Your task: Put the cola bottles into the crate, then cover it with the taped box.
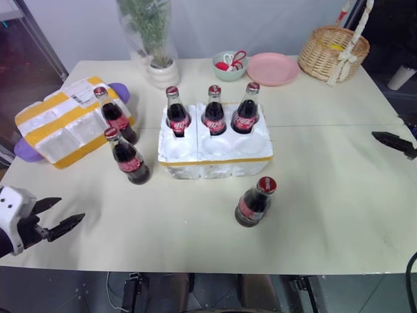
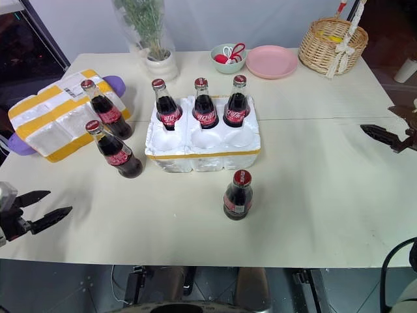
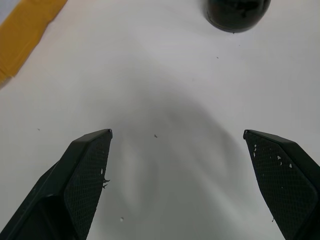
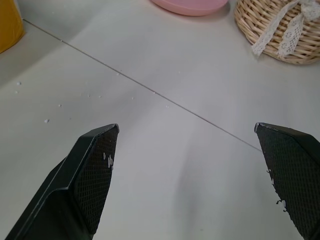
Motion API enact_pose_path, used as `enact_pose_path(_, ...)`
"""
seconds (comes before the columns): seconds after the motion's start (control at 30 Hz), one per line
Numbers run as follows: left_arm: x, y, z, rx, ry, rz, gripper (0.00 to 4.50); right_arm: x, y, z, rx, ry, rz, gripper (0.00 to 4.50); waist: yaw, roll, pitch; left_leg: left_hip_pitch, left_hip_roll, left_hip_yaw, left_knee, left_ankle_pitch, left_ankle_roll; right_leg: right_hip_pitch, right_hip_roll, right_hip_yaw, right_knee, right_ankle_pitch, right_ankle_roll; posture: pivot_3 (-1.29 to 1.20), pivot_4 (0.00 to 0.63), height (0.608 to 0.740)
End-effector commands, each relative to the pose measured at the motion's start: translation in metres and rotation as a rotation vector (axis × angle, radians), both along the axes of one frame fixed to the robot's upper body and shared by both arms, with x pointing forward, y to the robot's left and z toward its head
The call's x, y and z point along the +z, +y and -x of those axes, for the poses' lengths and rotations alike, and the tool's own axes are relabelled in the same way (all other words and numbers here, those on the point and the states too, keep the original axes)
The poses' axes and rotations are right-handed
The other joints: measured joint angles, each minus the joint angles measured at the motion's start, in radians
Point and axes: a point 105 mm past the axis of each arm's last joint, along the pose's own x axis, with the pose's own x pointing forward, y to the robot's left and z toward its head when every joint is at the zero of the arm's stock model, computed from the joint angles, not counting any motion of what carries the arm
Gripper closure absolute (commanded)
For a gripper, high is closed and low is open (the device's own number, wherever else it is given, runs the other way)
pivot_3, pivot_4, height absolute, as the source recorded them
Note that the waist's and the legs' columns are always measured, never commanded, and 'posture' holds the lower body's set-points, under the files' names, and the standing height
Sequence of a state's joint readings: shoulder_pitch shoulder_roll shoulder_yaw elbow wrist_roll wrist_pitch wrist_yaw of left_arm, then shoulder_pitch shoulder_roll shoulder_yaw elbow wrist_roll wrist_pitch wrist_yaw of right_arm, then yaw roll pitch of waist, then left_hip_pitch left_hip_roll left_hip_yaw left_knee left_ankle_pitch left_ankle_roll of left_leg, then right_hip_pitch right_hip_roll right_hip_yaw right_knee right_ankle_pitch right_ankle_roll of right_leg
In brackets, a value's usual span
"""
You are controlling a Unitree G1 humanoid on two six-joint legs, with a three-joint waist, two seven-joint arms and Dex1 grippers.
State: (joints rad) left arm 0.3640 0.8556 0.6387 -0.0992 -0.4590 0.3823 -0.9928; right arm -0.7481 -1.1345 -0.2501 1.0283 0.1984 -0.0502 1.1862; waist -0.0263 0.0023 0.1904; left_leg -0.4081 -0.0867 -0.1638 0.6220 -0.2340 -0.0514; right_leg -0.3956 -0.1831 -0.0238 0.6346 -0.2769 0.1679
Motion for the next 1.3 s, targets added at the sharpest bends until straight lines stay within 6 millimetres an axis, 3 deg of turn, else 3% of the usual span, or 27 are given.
enact_pose_path(0.03,0.002,0.002,-0.001,0.002,-0.011,-0.037,0.10,0.007,-0.002,0.001,-0.002,-0.038,0.002,0.00,-0.002,0.000,0.000,0.000,0.000,0.000,0.000,0.000,0.000,0.000,0.000,0.000,0.000,0.000,0.000,0.00,0.150,0.737)
enact_pose_path(0.33,0.008,0.002,-0.009,0.011,-0.029,-0.002,0.10,0.004,-0.005,0.004,-0.021,-0.034,-0.025,0.00,-0.019,0.000,0.000,0.000,0.000,0.000,0.001,0.000,0.000,0.001,0.000,0.000,0.001,0.000,0.000,0.00,0.150,0.737)
enact_pose_path(0.6,0.040,-0.033,-0.032,-0.159,-0.120,0.152,0.10,0.019,0.010,0.005,0.085,0.005,-0.094,0.00,-0.018,0.000,0.000,0.001,0.000,0.000,0.007,0.000,0.000,0.001,0.000,0.001,0.007,0.000,0.000,0.00,0.150,0.737)
enact_pose_path(0.7,0.057,-0.049,-0.033,-0.259,-0.124,0.207,0.10,0.043,0.024,0.011,0.196,0.016,-0.175,0.00,-0.019,0.001,0.000,0.001,0.000,0.000,0.009,0.000,0.000,0.000,0.000,0.002,0.011,0.000,0.000,0.00,0.150,0.737)
enact_pose_path(0.8,0.066,-0.060,-0.038,-0.337,-0.114,0.180,0.10,0.075,0.051,0.022,0.379,0.033,-0.236,0.00,-0.020,0.004,0.000,0.001,0.000,0.002,0.009,0.000,0.000,-0.001,0.000,0.004,0.012,0.000,0.000,0.00,0.150,0.737)
enact_pose_path(0.93,0.074,-0.070,-0.050,-0.388,-0.131,0.159,0.10,0.096,0.089,0.035,0.551,0.080,-0.222,0.00,-0.019,0.005,0.001,0.002,0.000,0.004,0.007,0.000,0.000,-0.003,0.001,0.007,0.013,0.000,0.000,0.00,0.150,0.737)
enact_pose_path(1.13,0.070,-0.078,-0.077,-0.392,-0.169,0.149,0.10,0.098,0.141,0.056,0.767,0.164,-0.160,0.00,-0.016,0.005,0.001,0.001,0.000,0.006,0.008,0.000,0.000,-0.004,0.001,0.008,0.014,0.000,0.000,0.00,0.150,0.737)
enact_pose_path(1.3,0.065,-0.087,-0.087,-0.419,-0.168,0.150,0.10,0.098,0.159,0.065,0.839,0.172,-0.149,0.00,-0.017,0.004,0.001,0.001,0.000,0.007,0.009,0.000,0.000,-0.005,0.001,0.010,0.014,0.001,0.001,0.00,0.150,0.737)
